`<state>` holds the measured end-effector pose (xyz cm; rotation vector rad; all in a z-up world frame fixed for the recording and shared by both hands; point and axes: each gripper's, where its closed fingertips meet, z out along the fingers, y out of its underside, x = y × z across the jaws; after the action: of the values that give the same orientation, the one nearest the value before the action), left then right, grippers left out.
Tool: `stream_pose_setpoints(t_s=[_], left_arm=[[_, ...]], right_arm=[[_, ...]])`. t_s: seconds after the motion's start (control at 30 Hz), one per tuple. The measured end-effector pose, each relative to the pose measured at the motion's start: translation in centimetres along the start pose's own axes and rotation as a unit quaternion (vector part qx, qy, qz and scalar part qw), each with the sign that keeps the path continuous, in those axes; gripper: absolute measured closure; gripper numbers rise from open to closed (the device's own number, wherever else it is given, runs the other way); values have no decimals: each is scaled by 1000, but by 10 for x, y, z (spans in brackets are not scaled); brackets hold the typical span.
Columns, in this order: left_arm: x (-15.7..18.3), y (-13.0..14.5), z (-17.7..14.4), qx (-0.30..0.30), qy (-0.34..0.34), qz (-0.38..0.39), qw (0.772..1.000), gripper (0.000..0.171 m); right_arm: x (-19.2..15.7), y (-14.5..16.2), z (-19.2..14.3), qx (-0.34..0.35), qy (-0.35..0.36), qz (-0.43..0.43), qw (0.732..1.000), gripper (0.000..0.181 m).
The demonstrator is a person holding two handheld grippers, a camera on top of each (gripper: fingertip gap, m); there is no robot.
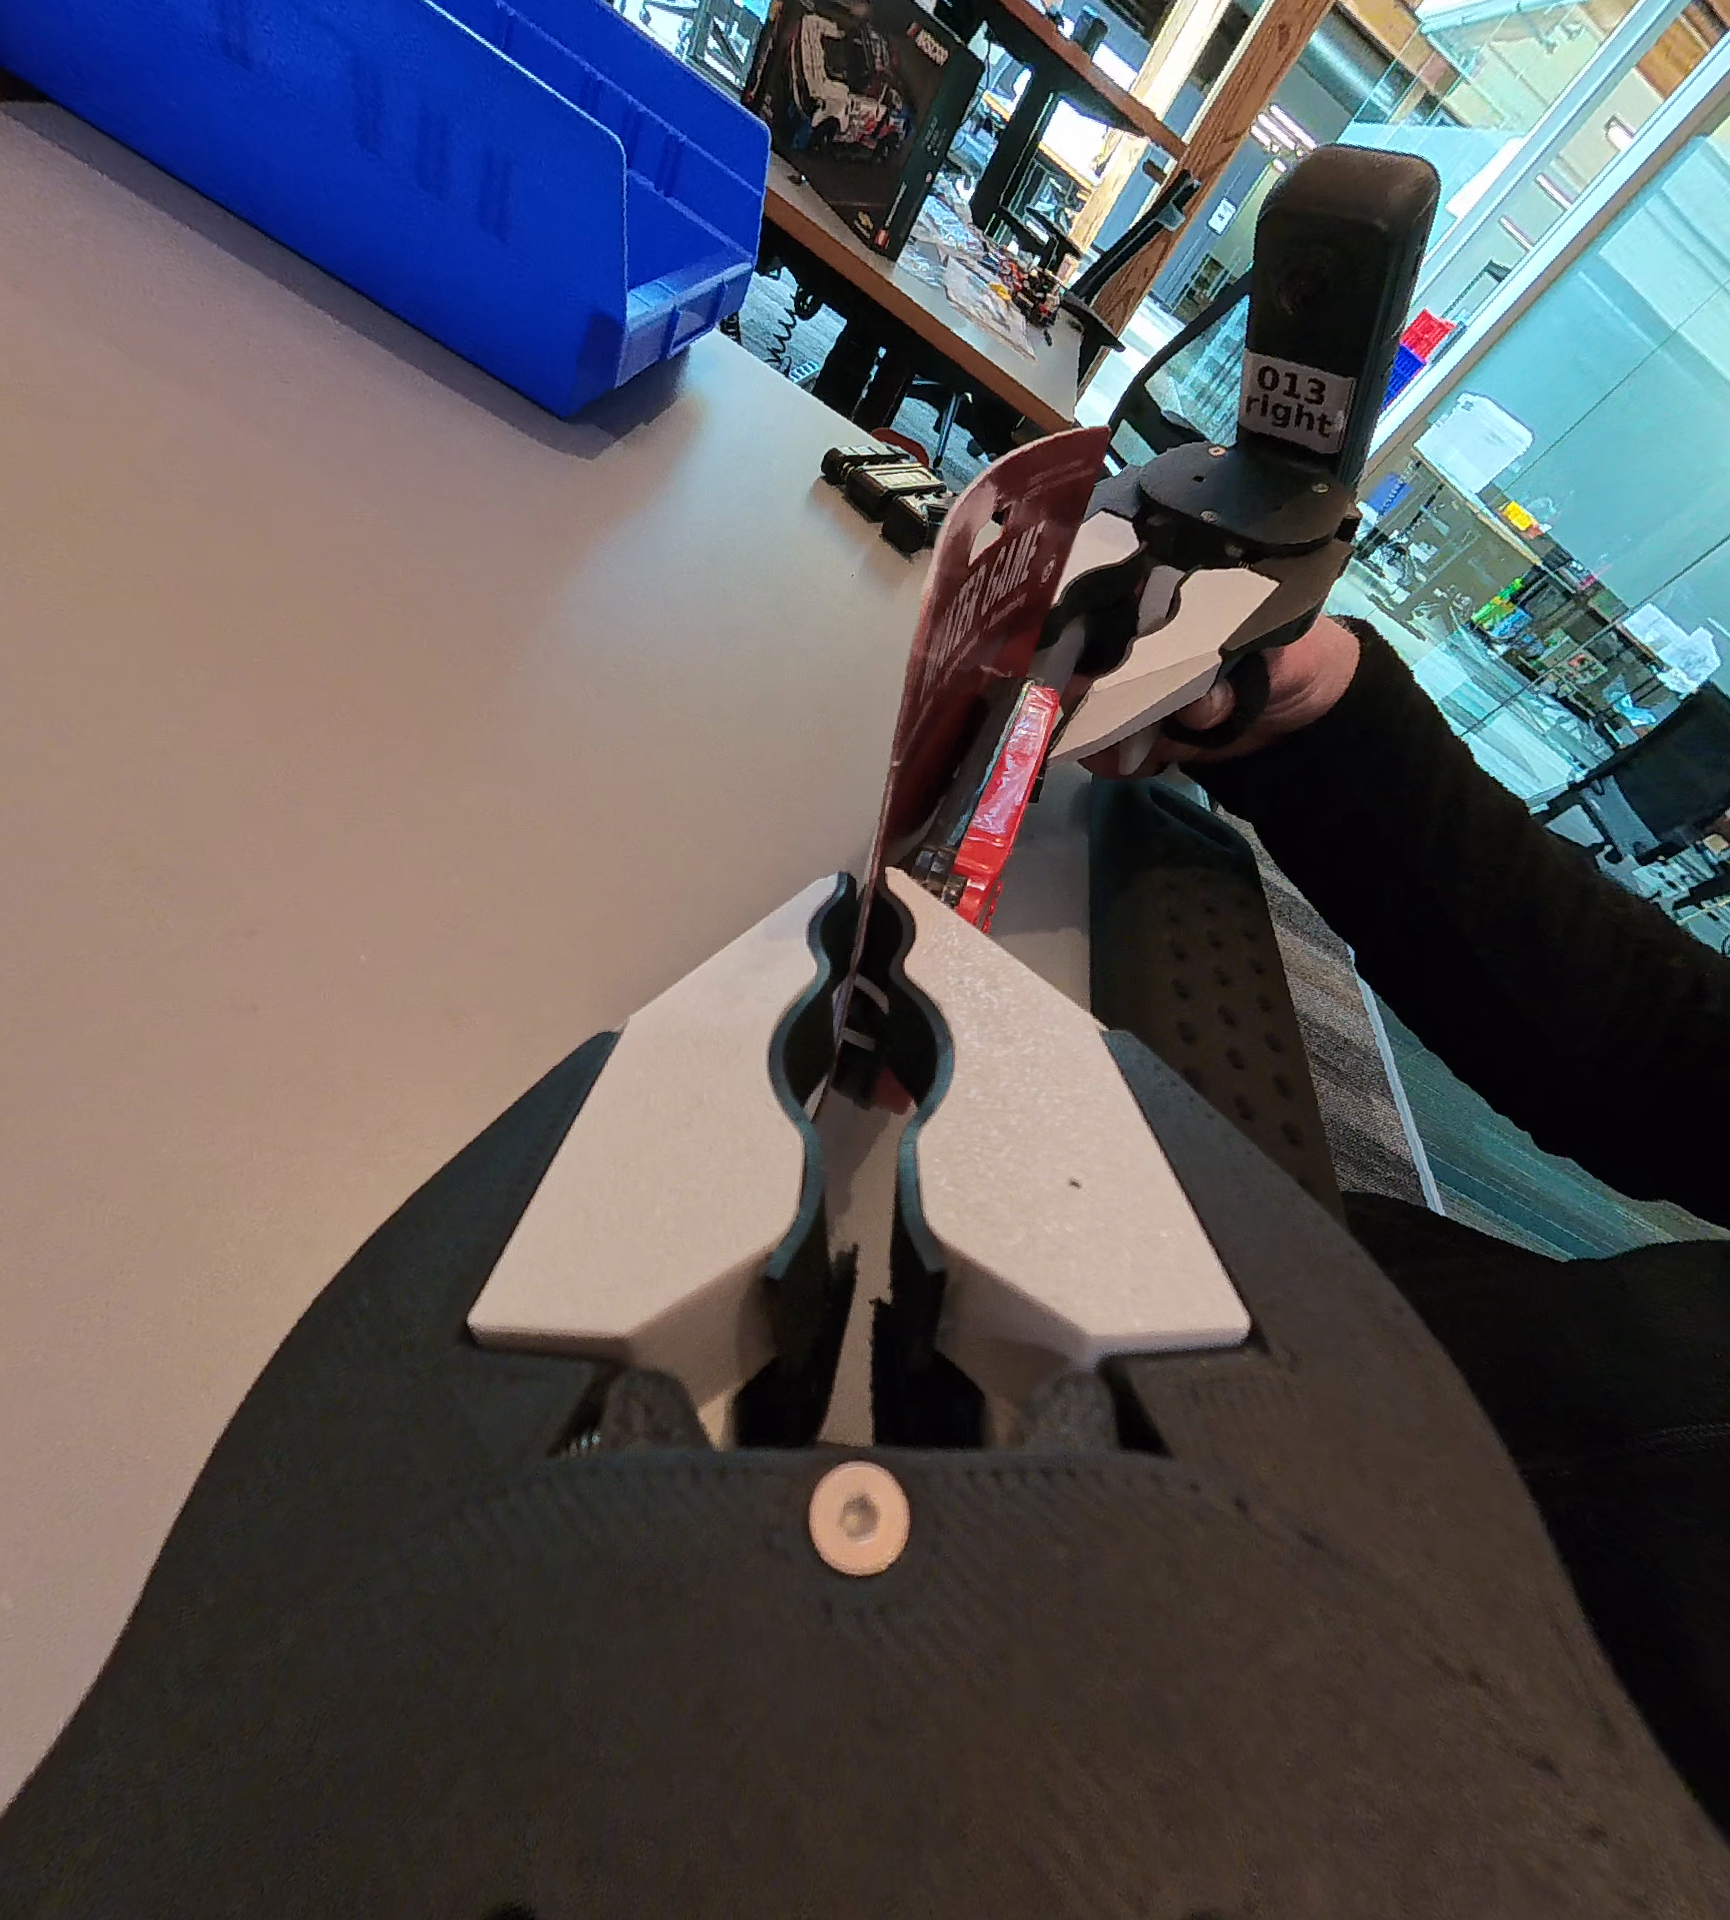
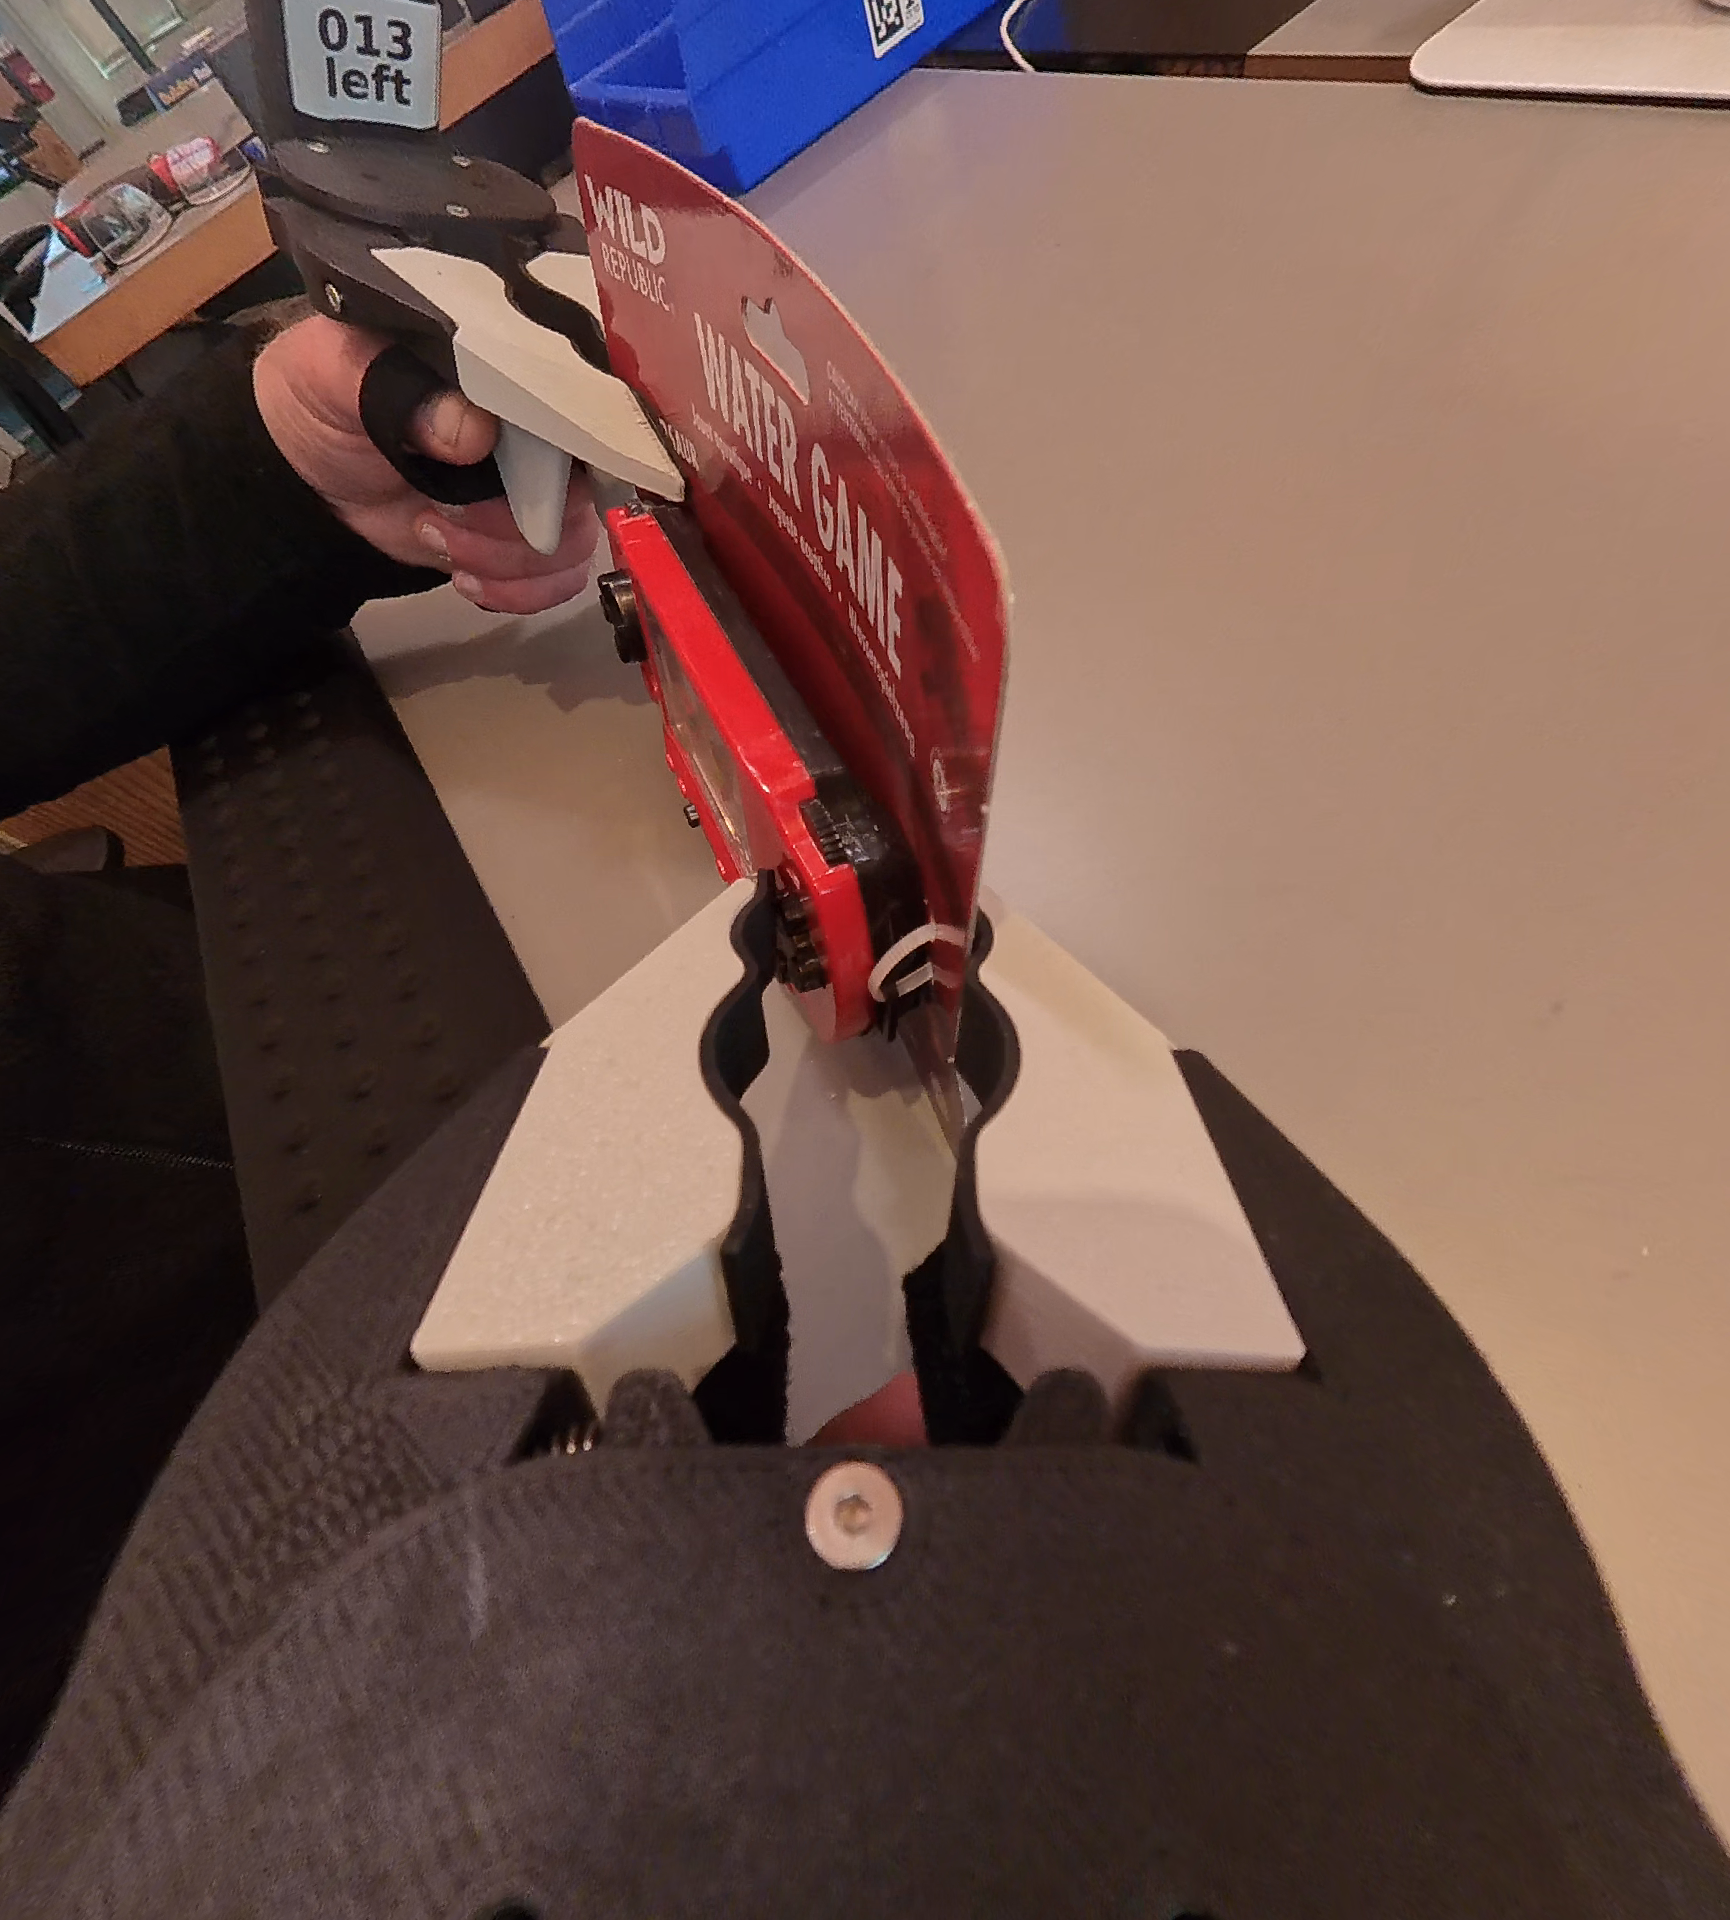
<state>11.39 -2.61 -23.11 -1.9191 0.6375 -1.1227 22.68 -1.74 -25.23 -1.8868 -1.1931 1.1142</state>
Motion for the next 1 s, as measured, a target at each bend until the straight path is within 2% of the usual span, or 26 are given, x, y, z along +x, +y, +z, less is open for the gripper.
stream_pose_setpoints(t_s=[0.13, 0.23, 0.53, 1.0], left_arm=[[1, 1, -1, 1, 0, 1, 1000, 171], [2, 2, -1, 0, -3, 7, 1000, 171], [6, 8, -1, 4, -2, 19, 1000, 171], [7, 10, -2, 11, -4, 21, 1000, 171]], right_arm=[[-2, 1, 0, 0, 2, -6, 1000, 150], [-4, 1, 1, 2, -4, 0, 1000, 142], [-7, 10, -2, -11, 4, -39, 999, 141], [-8, 10, -2, -6, 13, -54, 998, 148]])
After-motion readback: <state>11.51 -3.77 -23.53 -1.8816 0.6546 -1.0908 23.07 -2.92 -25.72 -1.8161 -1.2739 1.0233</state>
